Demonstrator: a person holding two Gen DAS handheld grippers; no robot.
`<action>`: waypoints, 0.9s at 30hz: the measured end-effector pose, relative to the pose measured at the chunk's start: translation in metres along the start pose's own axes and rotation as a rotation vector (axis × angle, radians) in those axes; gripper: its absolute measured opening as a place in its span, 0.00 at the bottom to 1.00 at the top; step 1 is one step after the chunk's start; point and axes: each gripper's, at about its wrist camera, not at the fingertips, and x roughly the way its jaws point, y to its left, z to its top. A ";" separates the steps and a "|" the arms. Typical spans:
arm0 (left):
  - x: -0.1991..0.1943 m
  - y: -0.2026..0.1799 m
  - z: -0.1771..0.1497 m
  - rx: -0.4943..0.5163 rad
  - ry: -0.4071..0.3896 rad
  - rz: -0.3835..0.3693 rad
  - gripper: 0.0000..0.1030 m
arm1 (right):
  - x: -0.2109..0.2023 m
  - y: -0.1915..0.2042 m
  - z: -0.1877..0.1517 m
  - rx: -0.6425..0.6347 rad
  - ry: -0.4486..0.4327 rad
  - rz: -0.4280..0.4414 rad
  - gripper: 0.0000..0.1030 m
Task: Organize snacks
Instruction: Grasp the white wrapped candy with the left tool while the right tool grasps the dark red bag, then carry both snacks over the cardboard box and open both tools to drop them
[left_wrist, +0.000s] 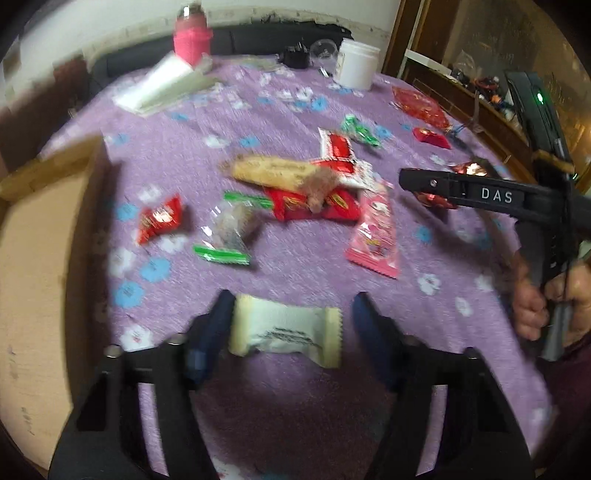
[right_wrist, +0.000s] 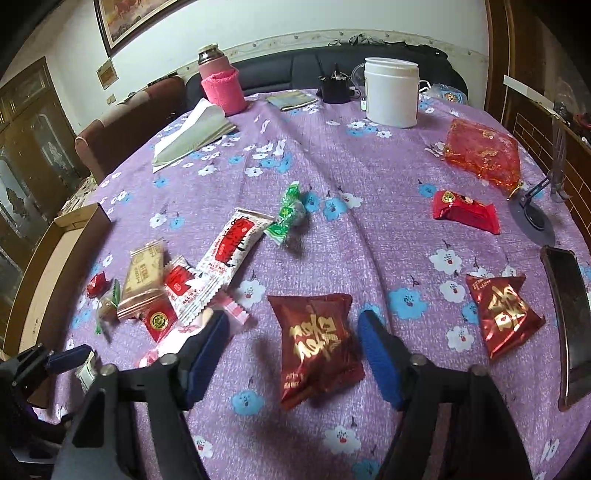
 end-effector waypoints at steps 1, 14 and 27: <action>-0.001 -0.002 0.000 0.012 -0.003 0.007 0.47 | 0.002 -0.001 0.000 0.000 0.008 0.003 0.57; -0.032 0.023 -0.006 -0.083 -0.062 -0.091 0.24 | -0.028 -0.007 -0.011 0.049 -0.031 0.030 0.36; -0.112 0.133 -0.026 -0.329 -0.199 0.021 0.24 | -0.061 0.096 -0.009 -0.048 -0.013 0.249 0.36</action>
